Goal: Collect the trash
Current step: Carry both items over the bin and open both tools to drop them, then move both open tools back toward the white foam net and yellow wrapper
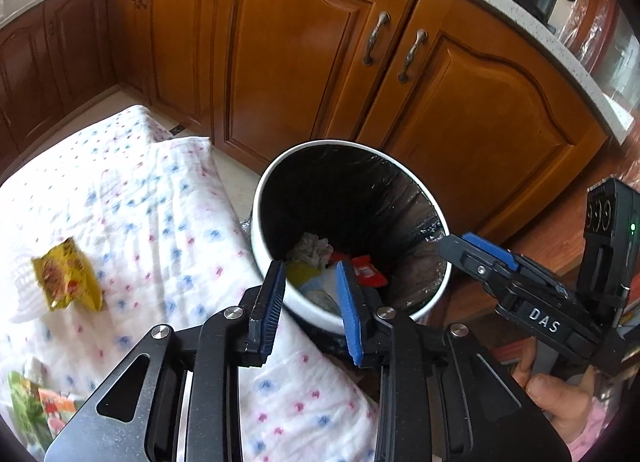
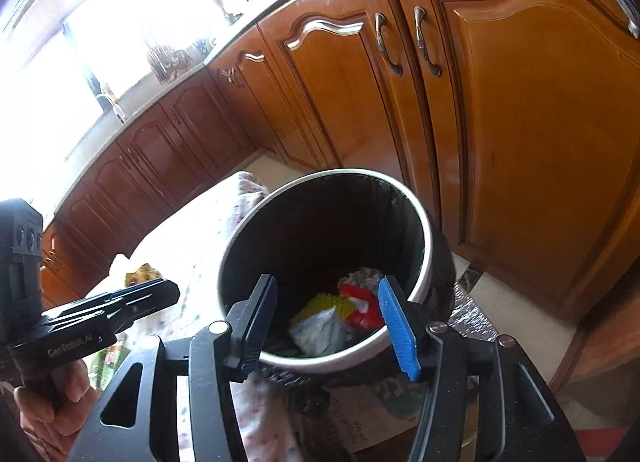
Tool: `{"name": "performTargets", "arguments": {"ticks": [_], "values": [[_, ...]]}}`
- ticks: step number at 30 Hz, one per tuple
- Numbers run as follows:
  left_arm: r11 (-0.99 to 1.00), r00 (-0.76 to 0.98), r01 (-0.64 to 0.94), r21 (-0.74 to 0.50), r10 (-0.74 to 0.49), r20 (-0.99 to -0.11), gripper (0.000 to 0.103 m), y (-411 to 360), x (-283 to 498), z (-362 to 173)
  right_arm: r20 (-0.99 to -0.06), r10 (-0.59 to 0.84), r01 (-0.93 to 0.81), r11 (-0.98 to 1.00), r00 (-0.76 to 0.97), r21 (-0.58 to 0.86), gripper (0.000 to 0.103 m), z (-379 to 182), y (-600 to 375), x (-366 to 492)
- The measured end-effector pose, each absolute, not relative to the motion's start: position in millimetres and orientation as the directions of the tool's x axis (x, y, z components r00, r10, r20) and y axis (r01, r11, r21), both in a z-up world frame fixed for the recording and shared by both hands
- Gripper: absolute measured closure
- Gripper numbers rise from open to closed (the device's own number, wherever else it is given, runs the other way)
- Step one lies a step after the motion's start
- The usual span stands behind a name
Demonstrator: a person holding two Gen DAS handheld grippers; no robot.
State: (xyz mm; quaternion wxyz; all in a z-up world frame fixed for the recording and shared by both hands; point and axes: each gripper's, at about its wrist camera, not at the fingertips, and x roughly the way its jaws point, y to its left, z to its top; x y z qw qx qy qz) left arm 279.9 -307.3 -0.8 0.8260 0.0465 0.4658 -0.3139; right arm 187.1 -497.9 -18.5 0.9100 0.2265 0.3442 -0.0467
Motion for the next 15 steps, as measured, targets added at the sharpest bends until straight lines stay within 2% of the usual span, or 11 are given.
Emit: {"name": "performTargets", "arguments": {"ticks": [2, 6, 11, 13, 15], "values": [[0.806, 0.380, 0.546, -0.230, -0.482, -0.789, 0.077, -291.9, 272.8, 1.4, -0.629, 0.084, 0.225, 0.890, 0.773, 0.396, 0.036, -17.2, -487.2, 180.0], [0.826, 0.408, 0.508, -0.243, -0.479, -0.777, 0.077, -265.0, 262.9, 4.6, -0.607, 0.111, 0.182, 0.898, 0.787, 0.401, 0.030, -16.6, -459.1, 170.5], [0.860, 0.448, 0.441, -0.255, -0.457, -0.768, 0.073, -222.5, 252.6, 3.8, -0.584, 0.140, 0.142, 0.901, 0.799, 0.410, 0.013, -17.4, -427.2, 164.7], [0.874, 0.470, 0.417, -0.250, -0.442, -0.764, 0.073, -204.9, 247.5, 3.7, -0.581, 0.163, 0.118, 0.902, 0.797, 0.415, 0.011, -18.8, -413.3, 164.4], [0.885, 0.491, 0.395, -0.245, -0.429, -0.758, 0.065, -186.2, 242.4, 3.9, -0.582, 0.181, 0.098, 0.904, 0.793, 0.415, 0.011, -19.6, -401.3, 165.8]]}}
